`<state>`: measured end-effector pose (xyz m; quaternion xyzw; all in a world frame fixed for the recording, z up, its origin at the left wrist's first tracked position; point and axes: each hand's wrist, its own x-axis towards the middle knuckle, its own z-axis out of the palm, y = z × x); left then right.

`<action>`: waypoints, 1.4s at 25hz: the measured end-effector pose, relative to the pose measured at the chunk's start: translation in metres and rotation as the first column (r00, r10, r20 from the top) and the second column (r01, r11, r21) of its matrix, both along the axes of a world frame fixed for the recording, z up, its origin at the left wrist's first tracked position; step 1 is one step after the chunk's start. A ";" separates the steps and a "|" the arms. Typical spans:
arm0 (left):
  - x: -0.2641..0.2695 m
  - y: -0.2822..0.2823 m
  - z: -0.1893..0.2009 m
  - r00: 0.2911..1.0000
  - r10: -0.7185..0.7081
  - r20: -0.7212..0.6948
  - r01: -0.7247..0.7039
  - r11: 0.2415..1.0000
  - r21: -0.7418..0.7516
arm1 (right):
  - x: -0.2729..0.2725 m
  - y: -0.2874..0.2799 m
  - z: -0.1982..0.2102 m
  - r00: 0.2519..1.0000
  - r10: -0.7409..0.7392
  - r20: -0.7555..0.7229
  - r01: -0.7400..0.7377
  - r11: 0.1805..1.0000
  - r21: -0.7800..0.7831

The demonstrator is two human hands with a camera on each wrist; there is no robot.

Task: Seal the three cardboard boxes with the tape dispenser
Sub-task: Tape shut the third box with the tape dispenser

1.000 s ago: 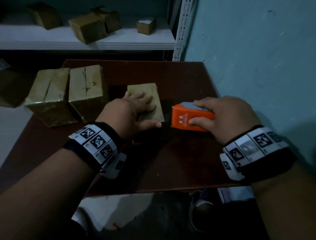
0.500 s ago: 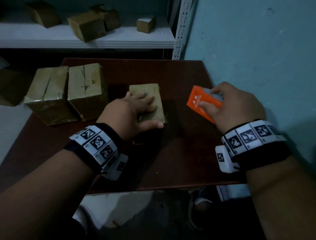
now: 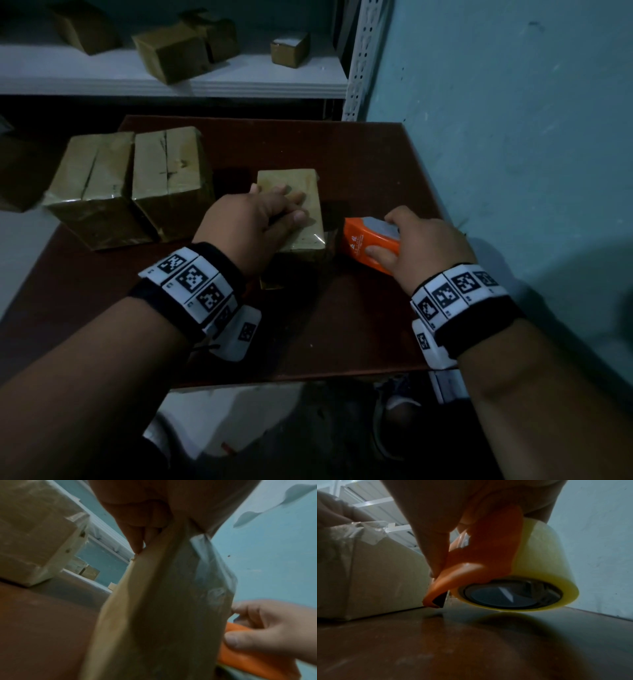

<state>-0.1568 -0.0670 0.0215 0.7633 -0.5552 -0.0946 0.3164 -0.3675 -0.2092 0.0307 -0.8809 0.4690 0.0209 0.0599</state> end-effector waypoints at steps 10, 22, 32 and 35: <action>0.007 0.004 -0.011 0.981 -0.108 0.161 0.075 0.978 0.197 | 0.000 0.000 -0.004 0.999 0.020 -0.029 -0.020 1.000 -0.011; -0.015 0.020 -0.010 0.983 -0.105 0.153 0.095 0.993 0.071 | 0.049 0.061 0.003 0.490 -0.388 0.781 -0.226 0.808 0.543; -0.018 0.038 -0.005 0.981 -0.191 -0.035 0.193 0.979 0.062 | 0.075 0.066 -0.023 0.384 -0.604 0.698 -0.277 0.646 0.711; -0.012 0.046 -0.006 0.794 -0.152 -0.588 0.063 0.984 -0.168 | 0.077 0.068 -0.023 0.396 -0.586 0.707 -0.273 0.659 0.700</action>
